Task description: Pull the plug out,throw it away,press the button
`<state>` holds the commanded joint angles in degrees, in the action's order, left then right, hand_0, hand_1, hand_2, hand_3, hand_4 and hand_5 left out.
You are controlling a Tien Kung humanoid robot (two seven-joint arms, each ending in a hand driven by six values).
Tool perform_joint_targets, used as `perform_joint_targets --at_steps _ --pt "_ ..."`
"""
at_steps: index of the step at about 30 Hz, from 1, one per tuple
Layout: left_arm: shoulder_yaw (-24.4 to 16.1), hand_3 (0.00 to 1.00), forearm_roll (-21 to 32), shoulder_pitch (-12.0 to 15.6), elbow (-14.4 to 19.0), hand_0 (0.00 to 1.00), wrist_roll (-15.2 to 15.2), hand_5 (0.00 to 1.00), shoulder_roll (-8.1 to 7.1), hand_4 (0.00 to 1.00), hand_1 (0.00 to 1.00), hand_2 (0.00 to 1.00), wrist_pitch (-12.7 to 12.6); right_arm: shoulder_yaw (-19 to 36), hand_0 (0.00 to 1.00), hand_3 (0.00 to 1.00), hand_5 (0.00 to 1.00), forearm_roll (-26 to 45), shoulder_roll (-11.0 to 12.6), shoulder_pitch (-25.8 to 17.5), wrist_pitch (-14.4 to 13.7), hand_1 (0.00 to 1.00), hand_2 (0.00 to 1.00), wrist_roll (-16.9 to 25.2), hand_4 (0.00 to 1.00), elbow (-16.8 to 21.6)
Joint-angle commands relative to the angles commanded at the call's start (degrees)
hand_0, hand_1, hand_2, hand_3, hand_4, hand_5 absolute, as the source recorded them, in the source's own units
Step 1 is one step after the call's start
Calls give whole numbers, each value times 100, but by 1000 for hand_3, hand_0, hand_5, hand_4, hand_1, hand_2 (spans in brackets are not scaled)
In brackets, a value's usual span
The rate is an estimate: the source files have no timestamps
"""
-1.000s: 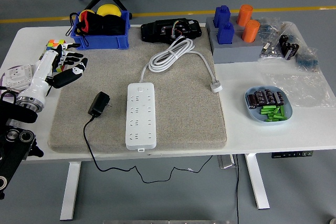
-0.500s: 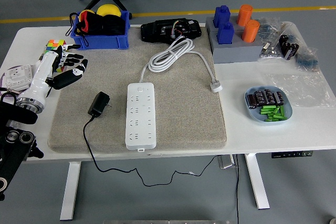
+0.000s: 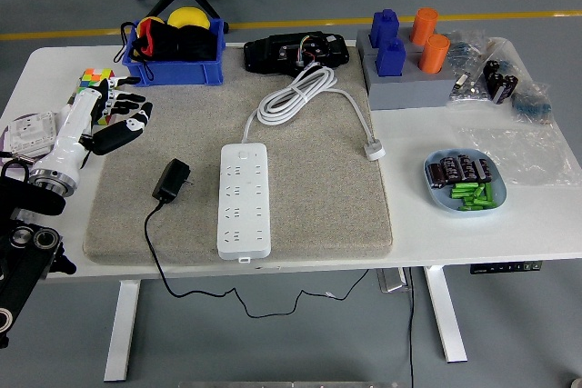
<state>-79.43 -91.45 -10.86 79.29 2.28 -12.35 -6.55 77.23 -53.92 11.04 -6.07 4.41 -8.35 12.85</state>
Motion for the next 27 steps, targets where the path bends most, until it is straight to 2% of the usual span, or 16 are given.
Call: perform_joint_targets --at_steps 27 --pt "-8 772 7 2 34 657 3 291 4 634 652 641 28 17 754 671 672 1 -9 8 -2 687 669 0 768 -4"
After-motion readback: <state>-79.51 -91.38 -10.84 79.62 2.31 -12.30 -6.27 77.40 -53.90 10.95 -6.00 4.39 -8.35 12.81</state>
